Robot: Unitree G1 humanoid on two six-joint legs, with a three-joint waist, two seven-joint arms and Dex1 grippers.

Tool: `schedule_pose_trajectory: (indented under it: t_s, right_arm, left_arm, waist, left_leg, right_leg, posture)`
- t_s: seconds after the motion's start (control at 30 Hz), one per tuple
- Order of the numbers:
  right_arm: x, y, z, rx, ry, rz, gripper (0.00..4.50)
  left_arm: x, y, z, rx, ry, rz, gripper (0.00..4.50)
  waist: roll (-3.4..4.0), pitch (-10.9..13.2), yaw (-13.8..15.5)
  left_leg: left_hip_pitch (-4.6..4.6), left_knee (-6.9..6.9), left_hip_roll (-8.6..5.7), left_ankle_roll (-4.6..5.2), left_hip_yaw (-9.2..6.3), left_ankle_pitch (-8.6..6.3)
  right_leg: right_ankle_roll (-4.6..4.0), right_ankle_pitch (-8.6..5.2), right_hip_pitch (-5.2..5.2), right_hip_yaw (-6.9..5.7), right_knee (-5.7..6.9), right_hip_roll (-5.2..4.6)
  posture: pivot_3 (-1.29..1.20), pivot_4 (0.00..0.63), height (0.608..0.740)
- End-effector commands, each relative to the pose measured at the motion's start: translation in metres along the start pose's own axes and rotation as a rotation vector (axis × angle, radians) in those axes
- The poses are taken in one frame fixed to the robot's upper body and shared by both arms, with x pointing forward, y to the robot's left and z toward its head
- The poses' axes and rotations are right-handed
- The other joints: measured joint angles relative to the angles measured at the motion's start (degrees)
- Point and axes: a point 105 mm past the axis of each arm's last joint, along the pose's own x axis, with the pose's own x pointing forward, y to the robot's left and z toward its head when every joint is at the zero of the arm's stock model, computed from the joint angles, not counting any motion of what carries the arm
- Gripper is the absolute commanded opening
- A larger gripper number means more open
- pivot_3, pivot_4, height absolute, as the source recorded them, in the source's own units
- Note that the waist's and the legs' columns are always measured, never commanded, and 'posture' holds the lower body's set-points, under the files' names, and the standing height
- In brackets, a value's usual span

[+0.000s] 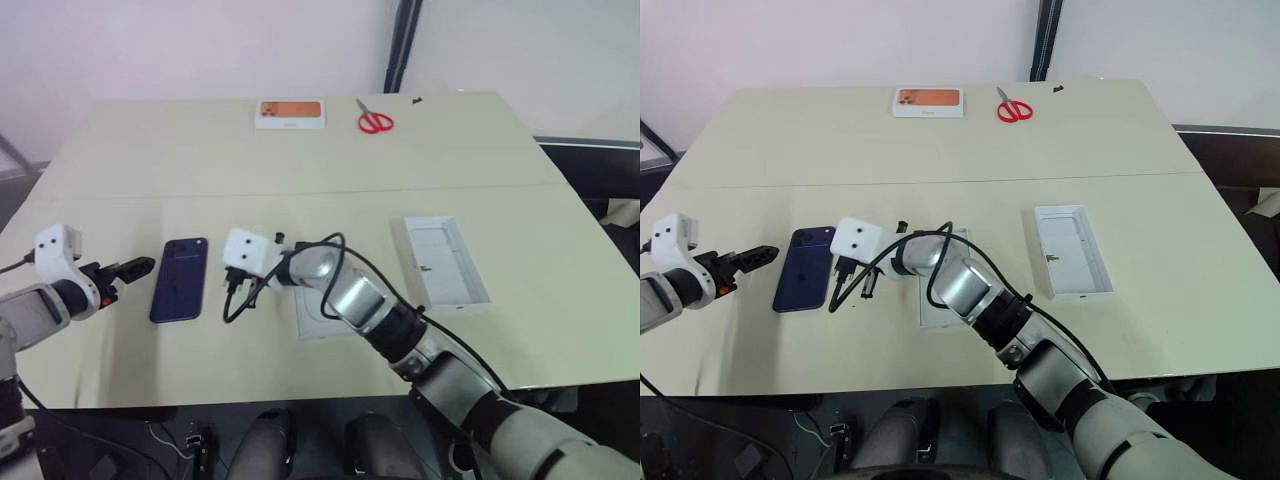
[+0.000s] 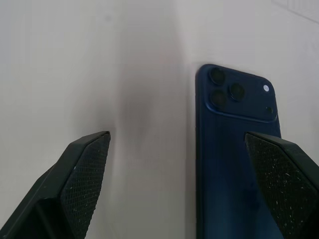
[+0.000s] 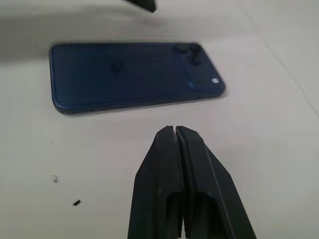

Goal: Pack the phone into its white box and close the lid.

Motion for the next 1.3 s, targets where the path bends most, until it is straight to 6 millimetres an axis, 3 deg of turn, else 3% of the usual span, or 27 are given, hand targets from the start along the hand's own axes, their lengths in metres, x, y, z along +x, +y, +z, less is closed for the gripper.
schedule_pose_trajectory:
  t_s: [0.03, 0.2, 0.4, 0.73, 1.3]
  right_arm:
    - [0.011, 0.004, 0.016, -0.082, -0.027, -0.003, 0.08]
    - [0.023, 0.011, 0.016, -0.124, -0.018, 0.008, 0.08]
    - [0.023, 0.009, 0.011, -0.137, -0.014, 0.001, 0.08]
    - [0.005, -0.009, -0.005, -0.174, 0.028, -0.045, 0.08]
    - [-0.021, -0.015, -0.031, -0.215, 0.101, -0.062, 0.08]
  left_arm:
    - [0.004, -0.004, -0.009, 0.013, 0.1, -0.026, 4.5]
    - [0.011, -0.028, -0.024, -0.008, 0.216, -0.147, 4.5]
    - [0.014, -0.061, -0.04, -0.019, 0.279, -0.294, 4.5]
    - [0.021, -0.088, -0.049, -0.1, 0.278, -0.411, 4.5]
    - [0.033, -0.121, -0.067, -0.175, 0.296, -0.505, 4.5]
  waist:
    - [0.0, 0.0, -0.1]
    - [0.02, 0.0, 0.1]
    - [0.03, 0.0, 0.5]
    - [0.04, -0.1, 0.7]
    - [0.03, -0.2, 0.8]
  left_leg:
    - [0.0, -0.02, 0.0, -0.03, 0.0, 0.01]
    - [0.0, -0.05, 0.0, -0.08, 0.0, 0.05]
    - [0.0, -0.01, -0.01, -0.09, 0.0, 0.05]
    - [0.02, 0.06, -0.02, -0.1, -0.03, 0.05]
    - [0.11, 0.12, -0.03, -0.1, -0.07, 0.05]
  right_leg:
    - [0.0, 0.0, -0.04, 0.02, 0.02, 0.0]
    - [0.0, 0.0, -0.08, 0.02, 0.1, -0.01]
    - [0.0, 0.0, -0.03, 0.01, 0.09, -0.03]
    - [0.0, 0.0, 0.05, -0.03, 0.08, -0.04]
    - [0.01, 0.0, 0.25, -0.09, 0.0, -0.06]
  posture:
    - [0.0, 0.15, 0.74]
    - [0.0, 0.15, 0.74]
    - [0.0, 0.15, 0.74]
    - [0.0, 0.15, 0.74]
    - [0.0, 0.15, 0.74]
